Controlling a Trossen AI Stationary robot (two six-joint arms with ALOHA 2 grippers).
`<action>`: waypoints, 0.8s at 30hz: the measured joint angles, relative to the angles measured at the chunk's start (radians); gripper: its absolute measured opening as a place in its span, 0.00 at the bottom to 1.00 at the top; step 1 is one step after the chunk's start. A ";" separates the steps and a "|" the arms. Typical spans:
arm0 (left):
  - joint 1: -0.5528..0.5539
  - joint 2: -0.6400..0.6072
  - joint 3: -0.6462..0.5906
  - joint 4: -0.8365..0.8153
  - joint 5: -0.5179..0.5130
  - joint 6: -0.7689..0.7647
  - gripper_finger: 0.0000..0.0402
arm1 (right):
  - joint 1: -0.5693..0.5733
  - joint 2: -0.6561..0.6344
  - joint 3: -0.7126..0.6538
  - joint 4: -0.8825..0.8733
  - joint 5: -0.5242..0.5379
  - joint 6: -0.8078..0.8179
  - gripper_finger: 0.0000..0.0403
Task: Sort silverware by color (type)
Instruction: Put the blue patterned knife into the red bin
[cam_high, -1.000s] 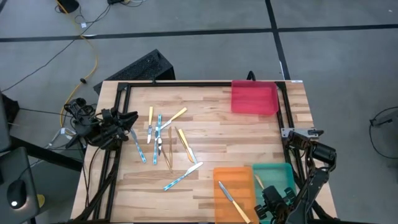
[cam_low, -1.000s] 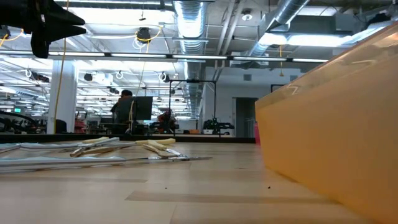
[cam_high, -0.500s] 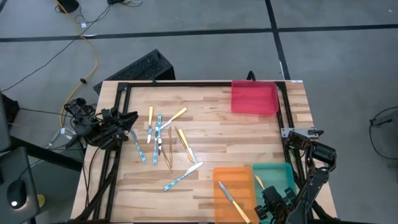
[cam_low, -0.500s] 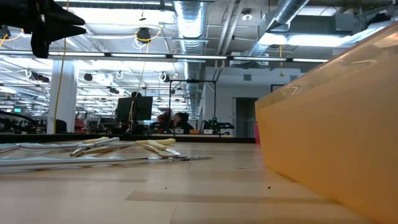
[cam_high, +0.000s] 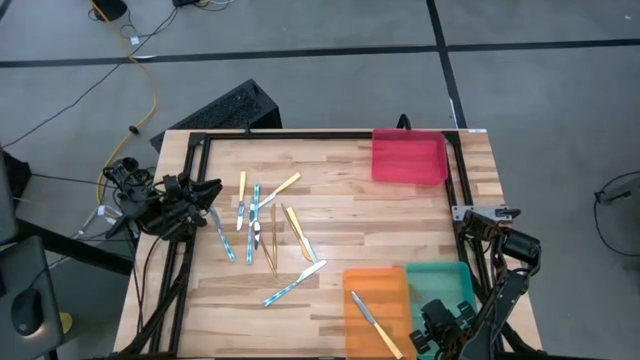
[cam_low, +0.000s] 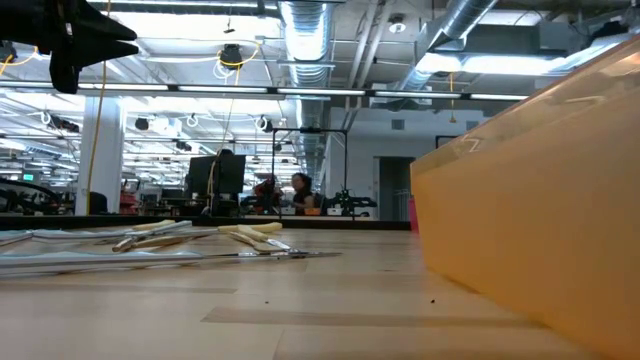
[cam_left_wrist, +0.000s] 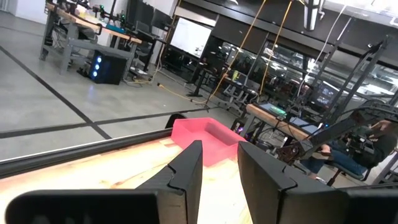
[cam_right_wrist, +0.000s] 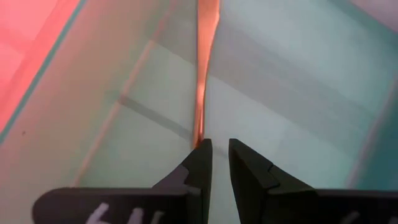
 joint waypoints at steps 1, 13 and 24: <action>0.000 0.000 0.000 0.000 0.000 0.000 0.22 | 0.000 0.000 0.000 -0.001 0.002 0.000 0.19; 0.000 0.000 0.000 0.001 0.000 0.000 0.22 | 0.000 -0.105 0.001 -0.072 0.014 -0.011 0.19; 0.000 0.000 0.000 0.001 0.000 0.000 0.22 | -0.067 -0.288 0.001 -0.145 0.298 -0.083 0.19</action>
